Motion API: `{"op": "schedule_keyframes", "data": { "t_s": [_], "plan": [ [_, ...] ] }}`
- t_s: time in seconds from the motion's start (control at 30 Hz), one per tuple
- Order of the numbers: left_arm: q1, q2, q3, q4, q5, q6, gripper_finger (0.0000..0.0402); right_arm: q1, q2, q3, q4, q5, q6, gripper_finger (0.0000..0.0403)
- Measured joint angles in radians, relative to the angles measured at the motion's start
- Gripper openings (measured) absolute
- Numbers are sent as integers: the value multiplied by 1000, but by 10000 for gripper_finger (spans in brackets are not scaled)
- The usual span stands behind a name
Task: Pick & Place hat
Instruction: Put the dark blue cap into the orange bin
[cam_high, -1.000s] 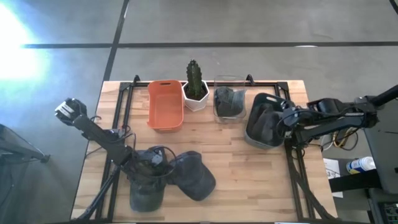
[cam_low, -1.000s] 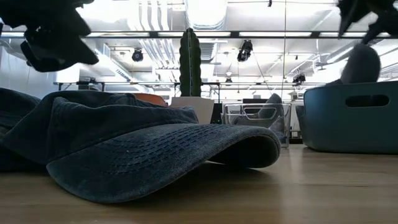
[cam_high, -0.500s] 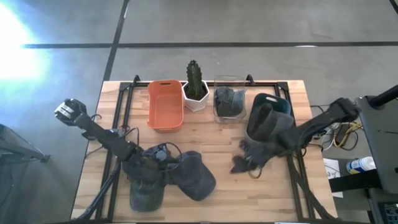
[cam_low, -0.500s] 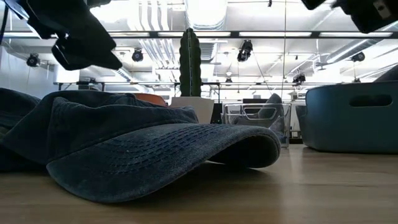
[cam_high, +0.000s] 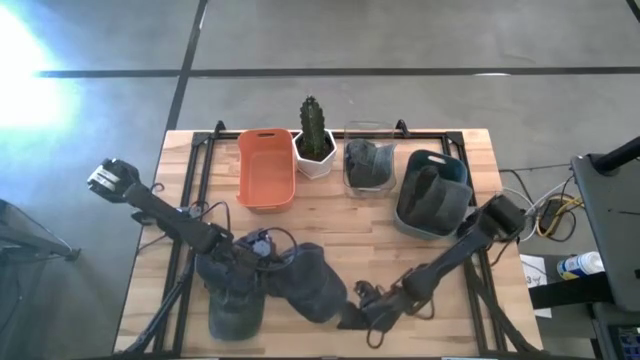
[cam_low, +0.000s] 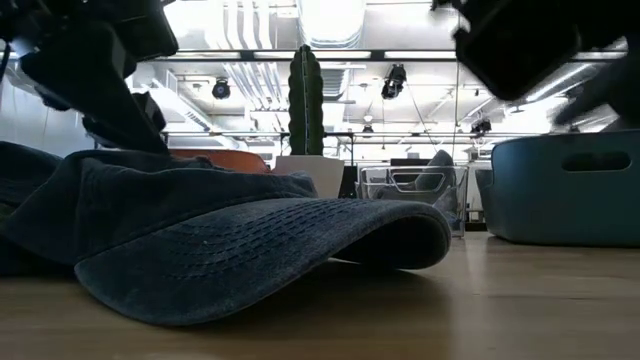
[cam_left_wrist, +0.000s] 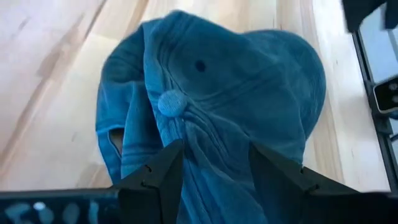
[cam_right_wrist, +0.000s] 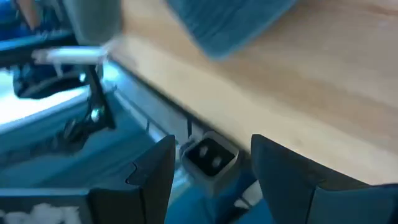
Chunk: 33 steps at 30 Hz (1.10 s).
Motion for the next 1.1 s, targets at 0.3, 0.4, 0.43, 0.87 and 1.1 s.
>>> {"op": "schedule_keyframes", "data": {
  "t_s": [0.3, 0.4, 0.43, 0.87, 1.1],
  "plan": [
    [-2, 0, -63, 84, 113, -3, 174, -20, 190, 112, 3, 255, 65, 206],
    [-2, 5, -82, 124, 127, -5, 174, -36, 218, 136, 7, 329, 58, 205],
    [-2, 7, -86, 134, 133, -7, 174, -42, 222, 141, 8, 353, 58, 205],
    [-20, -46, 118, -37, 111, 4, 174, -193, -12, 152, -78, 433, -414, 26],
    [-92, -156, 356, -527, -126, -53, 174, -317, -213, 199, -221, 440, -771, 15]
  ]
}}
